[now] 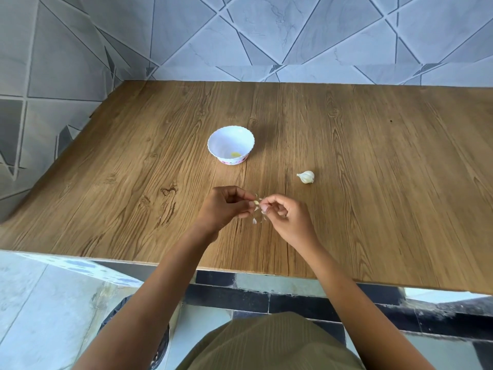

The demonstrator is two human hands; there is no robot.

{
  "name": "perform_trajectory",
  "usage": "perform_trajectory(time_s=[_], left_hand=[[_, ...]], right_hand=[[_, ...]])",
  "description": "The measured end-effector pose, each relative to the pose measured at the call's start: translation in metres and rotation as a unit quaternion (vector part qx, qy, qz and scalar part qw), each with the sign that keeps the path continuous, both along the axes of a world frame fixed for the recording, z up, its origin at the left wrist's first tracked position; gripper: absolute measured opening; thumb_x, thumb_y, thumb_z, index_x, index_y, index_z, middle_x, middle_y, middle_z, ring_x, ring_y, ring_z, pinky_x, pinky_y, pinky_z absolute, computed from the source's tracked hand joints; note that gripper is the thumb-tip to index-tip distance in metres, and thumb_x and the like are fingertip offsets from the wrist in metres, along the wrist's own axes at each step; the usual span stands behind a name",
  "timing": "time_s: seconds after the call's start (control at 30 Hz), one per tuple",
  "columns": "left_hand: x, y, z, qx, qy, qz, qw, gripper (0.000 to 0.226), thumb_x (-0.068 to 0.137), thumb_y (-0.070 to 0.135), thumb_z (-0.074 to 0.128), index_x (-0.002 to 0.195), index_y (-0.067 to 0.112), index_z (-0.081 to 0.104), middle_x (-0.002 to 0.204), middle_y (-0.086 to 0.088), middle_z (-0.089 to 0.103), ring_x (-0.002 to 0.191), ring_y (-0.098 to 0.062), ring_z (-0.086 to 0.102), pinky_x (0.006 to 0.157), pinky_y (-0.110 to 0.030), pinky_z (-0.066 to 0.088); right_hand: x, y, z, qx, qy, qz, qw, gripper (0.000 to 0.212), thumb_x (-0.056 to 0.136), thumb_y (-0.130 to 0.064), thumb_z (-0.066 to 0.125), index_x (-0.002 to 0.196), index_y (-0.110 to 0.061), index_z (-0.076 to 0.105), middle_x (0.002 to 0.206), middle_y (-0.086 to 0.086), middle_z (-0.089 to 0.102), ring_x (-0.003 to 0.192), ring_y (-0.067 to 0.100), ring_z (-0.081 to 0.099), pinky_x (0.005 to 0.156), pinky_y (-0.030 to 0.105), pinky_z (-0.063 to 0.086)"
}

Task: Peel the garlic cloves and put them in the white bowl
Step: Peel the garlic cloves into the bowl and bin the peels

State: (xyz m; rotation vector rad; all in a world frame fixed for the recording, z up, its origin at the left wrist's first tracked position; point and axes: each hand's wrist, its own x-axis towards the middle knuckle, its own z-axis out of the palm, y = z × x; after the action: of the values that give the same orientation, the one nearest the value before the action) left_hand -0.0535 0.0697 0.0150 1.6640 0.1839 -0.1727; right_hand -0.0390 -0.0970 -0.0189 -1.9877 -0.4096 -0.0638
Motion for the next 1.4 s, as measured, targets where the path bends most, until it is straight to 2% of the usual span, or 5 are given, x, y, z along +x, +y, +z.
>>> perform_trajectory(time_s=[0.4, 0.6, 1.07, 1.23, 1.4], left_hand=[[0.007, 0.025, -0.005, 0.103, -0.025, 0.06, 0.993, 0.01, 0.08, -0.001, 0.068, 0.08, 0.009, 0.068, 0.073, -0.011, 0.067, 0.067, -0.018, 0.062, 0.067, -0.028, 0.054], [0.041, 0.05, -0.013, 0.315, -0.049, 0.209, 0.925, 0.006, 0.076, 0.016, 0.071, 0.076, 0.021, 0.068, 0.07, 0.007, 0.066, 0.071, -0.01, 0.06, 0.057, -0.019, 0.04], [0.03, 0.036, -0.02, 0.422, -0.161, 0.068, 0.89, 0.034, 0.083, -0.011, 0.049, 0.101, 0.006, 0.072, 0.102, -0.007, 0.072, 0.087, -0.017, 0.066, 0.077, -0.018, 0.046], [0.031, 0.012, -0.024, 0.516, -0.082, -0.011, 0.852, 0.048, 0.078, -0.017, 0.041, 0.117, 0.002, 0.063, 0.118, -0.015, 0.06, 0.101, -0.031, 0.061, 0.086, -0.039, 0.051], [0.016, -0.018, -0.023, 0.51, -0.107, -0.06, 0.852, 0.046, 0.078, -0.016, 0.049, 0.116, 0.004, 0.064, 0.119, -0.013, 0.058, 0.101, -0.028, 0.061, 0.084, -0.035, 0.051]], right_hand=[[-0.011, -0.004, 0.001, -0.091, -0.034, -0.036, 0.995, 0.016, 0.089, -0.011, 0.06, 0.101, -0.015, 0.07, 0.098, -0.005, 0.072, 0.079, 0.001, 0.063, 0.064, 0.023, 0.052], [-0.018, -0.029, -0.01, -0.257, -0.054, -0.063, 0.963, 0.042, 0.092, -0.029, 0.056, 0.129, -0.008, 0.054, 0.129, 0.007, 0.057, 0.122, 0.023, 0.05, 0.103, 0.042, 0.039], [-0.03, -0.031, -0.019, -0.285, -0.039, -0.045, 0.957, 0.053, 0.093, -0.034, 0.054, 0.138, -0.008, 0.043, 0.147, 0.007, 0.038, 0.139, 0.022, 0.029, 0.116, 0.038, 0.02], [-0.03, -0.042, -0.02, -0.319, -0.044, -0.026, 0.946, 0.061, 0.096, -0.04, 0.045, 0.145, -0.008, 0.031, 0.153, 0.007, 0.028, 0.144, 0.019, 0.018, 0.117, 0.03, 0.006], [-0.028, -0.047, -0.021, -0.3, -0.045, -0.023, 0.953, 0.062, 0.096, -0.041, 0.045, 0.146, -0.009, 0.028, 0.154, 0.005, 0.024, 0.144, 0.018, 0.015, 0.116, 0.027, 0.002]])
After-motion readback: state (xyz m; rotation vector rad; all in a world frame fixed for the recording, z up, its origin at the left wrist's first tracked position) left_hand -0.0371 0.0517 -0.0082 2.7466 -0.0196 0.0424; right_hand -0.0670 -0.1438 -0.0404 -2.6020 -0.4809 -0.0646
